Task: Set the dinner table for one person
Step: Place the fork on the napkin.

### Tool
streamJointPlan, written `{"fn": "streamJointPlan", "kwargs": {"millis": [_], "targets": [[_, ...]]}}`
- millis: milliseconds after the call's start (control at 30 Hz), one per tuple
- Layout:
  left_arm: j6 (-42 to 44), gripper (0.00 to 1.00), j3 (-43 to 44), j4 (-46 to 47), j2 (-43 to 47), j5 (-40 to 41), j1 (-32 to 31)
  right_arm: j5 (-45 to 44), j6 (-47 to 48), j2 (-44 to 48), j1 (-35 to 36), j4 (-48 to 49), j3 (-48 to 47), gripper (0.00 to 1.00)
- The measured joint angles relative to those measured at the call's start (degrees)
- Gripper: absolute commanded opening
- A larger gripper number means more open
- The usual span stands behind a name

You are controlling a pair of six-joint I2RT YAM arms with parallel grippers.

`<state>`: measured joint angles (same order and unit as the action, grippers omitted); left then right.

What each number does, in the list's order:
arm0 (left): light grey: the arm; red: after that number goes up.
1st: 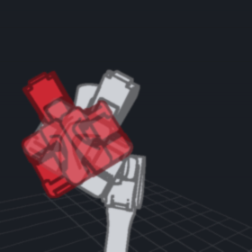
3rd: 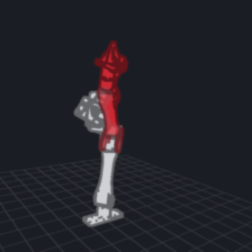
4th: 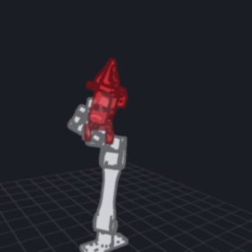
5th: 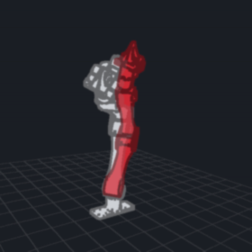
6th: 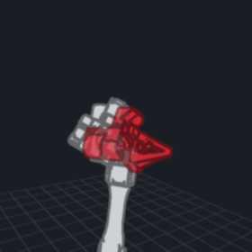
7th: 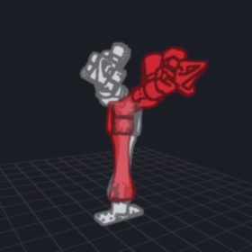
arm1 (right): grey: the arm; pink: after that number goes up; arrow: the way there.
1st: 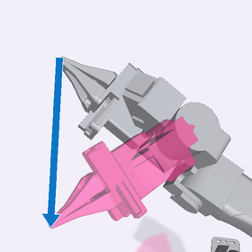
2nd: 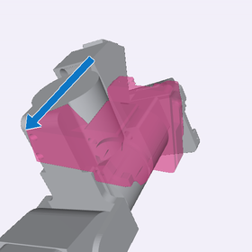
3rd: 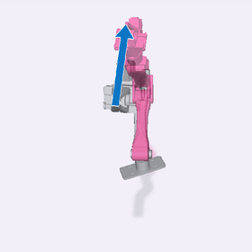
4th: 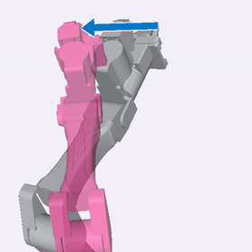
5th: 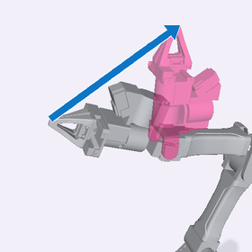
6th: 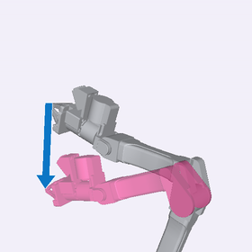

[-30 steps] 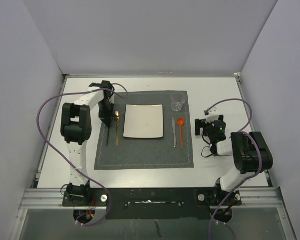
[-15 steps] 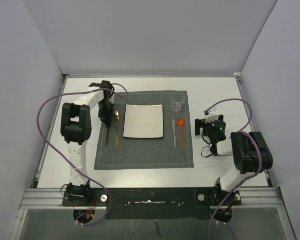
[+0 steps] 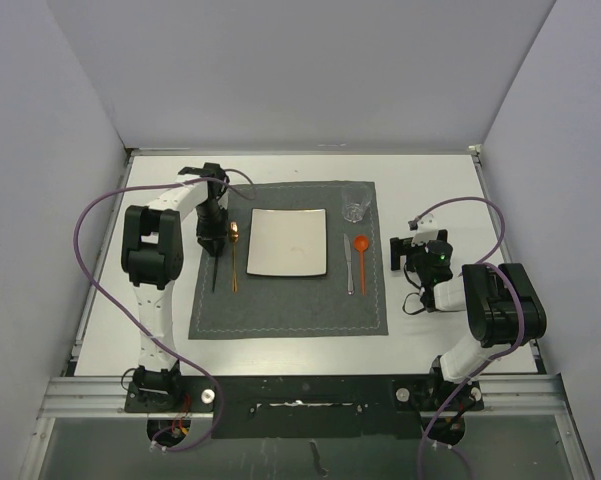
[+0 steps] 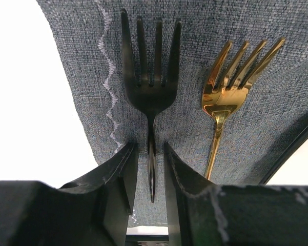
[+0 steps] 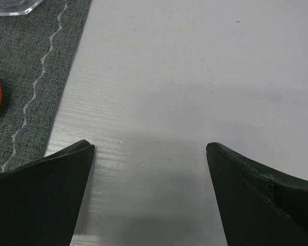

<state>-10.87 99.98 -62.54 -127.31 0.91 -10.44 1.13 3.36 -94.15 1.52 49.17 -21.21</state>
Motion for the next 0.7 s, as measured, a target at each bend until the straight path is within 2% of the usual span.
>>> {"fn": "streamJointPlan", "kwargs": {"millis": [267,700], "targets": [[0.0,0.35,0.0,-0.1,0.0,0.3,-0.4,0.0,0.0,0.0,0.0,0.0,0.0,0.98],[0.0,0.36,0.1,-1.0,0.0,0.6,-0.5,0.0,0.0,0.0,0.0,0.0,0.0,0.98]]}}
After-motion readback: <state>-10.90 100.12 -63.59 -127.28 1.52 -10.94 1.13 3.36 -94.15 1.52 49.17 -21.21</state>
